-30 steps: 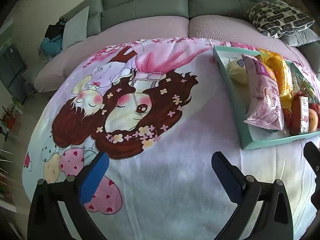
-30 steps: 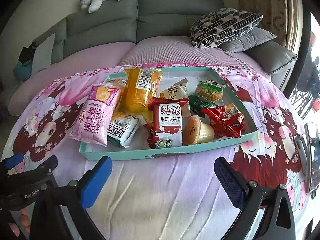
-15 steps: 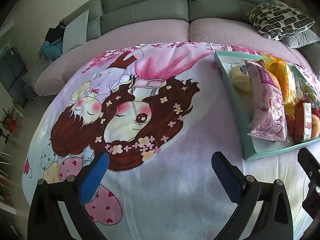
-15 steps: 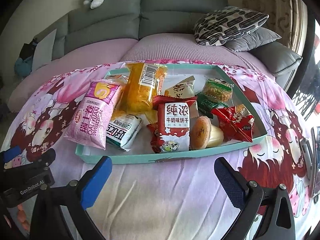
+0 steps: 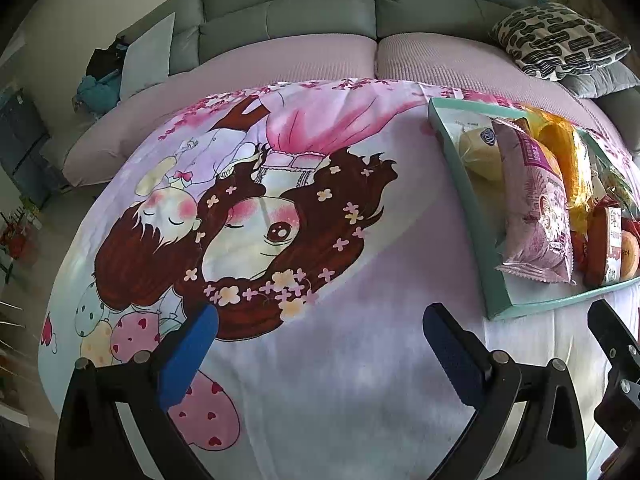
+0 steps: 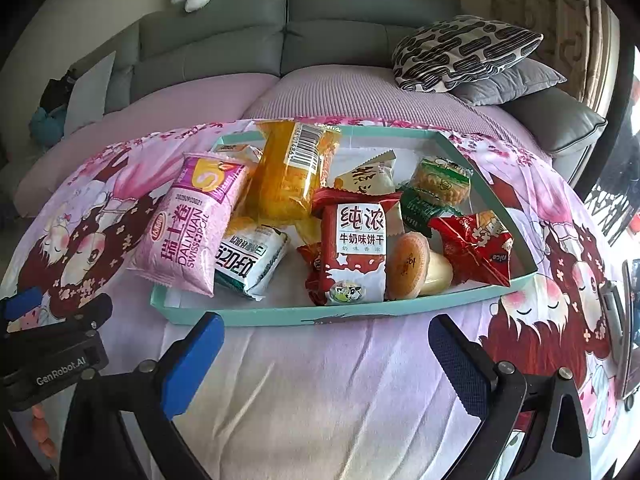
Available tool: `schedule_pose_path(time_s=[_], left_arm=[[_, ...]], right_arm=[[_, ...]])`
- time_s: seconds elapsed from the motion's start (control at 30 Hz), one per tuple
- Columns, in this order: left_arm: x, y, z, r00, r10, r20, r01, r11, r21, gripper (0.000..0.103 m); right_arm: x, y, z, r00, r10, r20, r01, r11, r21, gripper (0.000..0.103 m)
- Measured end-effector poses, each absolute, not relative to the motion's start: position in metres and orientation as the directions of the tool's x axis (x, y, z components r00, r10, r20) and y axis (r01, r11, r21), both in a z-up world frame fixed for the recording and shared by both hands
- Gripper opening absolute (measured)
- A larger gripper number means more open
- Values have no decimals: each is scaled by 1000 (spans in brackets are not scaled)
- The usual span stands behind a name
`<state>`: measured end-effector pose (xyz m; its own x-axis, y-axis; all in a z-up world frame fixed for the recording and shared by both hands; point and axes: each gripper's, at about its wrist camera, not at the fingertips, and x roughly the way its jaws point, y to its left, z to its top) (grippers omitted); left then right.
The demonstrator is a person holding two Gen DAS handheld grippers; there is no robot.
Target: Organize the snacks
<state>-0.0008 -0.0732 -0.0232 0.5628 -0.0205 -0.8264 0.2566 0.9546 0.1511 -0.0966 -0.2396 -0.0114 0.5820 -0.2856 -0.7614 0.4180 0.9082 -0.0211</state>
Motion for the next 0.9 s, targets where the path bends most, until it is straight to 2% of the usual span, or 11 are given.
schedule_pose_path(time_s=[0.9], left_arm=[[1, -72, -25, 558, -13, -829, 244, 958, 149, 102]], right_arm=[[-96, -240, -14, 577, -287, -764, 419, 908, -25, 103]])
